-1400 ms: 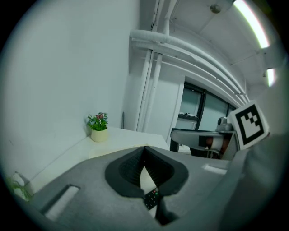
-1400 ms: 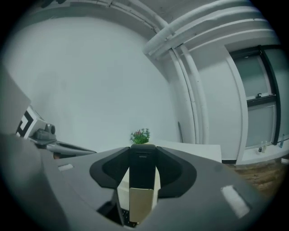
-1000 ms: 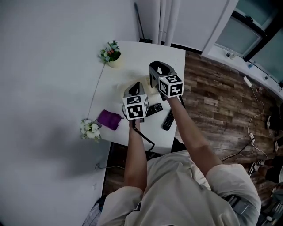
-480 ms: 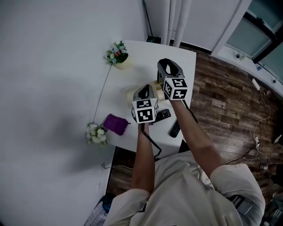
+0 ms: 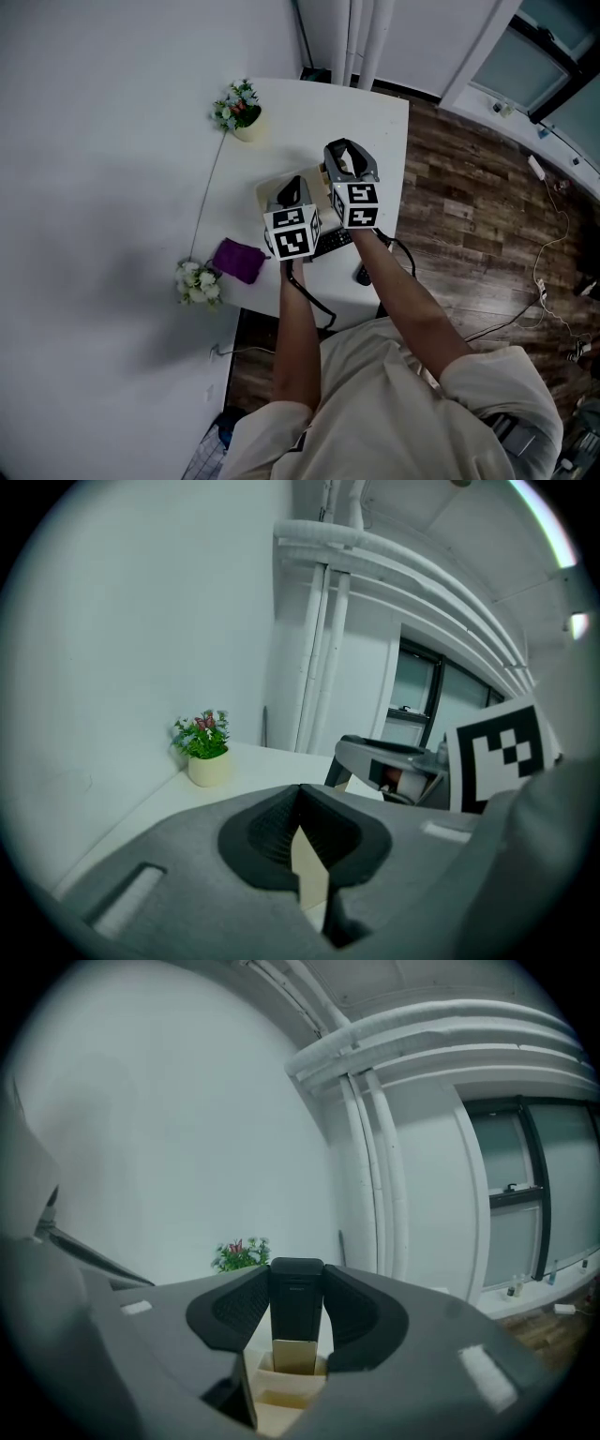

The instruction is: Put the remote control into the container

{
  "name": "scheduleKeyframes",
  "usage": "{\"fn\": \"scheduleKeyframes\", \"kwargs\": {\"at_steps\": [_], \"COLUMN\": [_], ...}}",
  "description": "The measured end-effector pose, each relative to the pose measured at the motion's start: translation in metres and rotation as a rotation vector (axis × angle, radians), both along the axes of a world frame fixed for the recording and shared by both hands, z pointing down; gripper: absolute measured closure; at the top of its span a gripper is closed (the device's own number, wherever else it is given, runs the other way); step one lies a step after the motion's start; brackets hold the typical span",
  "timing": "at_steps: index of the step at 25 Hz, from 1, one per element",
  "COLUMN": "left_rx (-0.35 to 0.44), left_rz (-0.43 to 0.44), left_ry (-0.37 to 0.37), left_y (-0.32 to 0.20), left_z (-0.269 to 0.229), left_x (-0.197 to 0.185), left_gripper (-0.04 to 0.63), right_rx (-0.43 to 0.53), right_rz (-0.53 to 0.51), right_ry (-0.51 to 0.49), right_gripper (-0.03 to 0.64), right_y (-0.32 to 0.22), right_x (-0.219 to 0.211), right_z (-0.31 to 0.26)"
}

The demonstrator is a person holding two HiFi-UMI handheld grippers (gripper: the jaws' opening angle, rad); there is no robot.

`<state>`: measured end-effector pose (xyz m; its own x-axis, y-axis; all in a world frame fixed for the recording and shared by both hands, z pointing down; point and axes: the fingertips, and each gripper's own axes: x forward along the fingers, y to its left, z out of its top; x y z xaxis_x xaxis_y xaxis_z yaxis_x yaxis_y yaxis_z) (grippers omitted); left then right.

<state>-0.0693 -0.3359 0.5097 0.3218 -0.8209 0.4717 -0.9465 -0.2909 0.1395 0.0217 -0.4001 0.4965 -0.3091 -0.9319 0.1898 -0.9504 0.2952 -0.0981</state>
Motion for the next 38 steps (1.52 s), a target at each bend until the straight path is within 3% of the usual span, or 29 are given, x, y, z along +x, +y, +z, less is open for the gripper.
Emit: {"fn": "scheduleKeyframes", "kwargs": {"at_steps": [7,20,26,38], "left_rx": [0.002,0.026,0.043,0.025], "left_rz": [0.011,0.037,0.062,0.079], "left_ry": [0.001,-0.029,-0.050,-0.093], "left_y": [0.005,0.031,0.066,0.138], "left_z": [-0.002,-0.018,-0.023,-0.008], "left_x": [-0.003,-0.002,0.003,0.009], "left_gripper": [0.591,0.591,0.591,0.591], "right_rx": [-0.142,-0.100,-0.100,-0.098], "right_rz": [-0.041,-0.097,-0.096,-0.064], "right_ry": [0.032,-0.018,-0.054,-0.056], "right_gripper": [0.434,0.413,0.486,0.567], "right_y": [0.008,0.043,0.091,0.162], "right_x": [-0.008,0.006,0.016,0.032], "right_z": [0.045,0.007,0.007,0.010]}}
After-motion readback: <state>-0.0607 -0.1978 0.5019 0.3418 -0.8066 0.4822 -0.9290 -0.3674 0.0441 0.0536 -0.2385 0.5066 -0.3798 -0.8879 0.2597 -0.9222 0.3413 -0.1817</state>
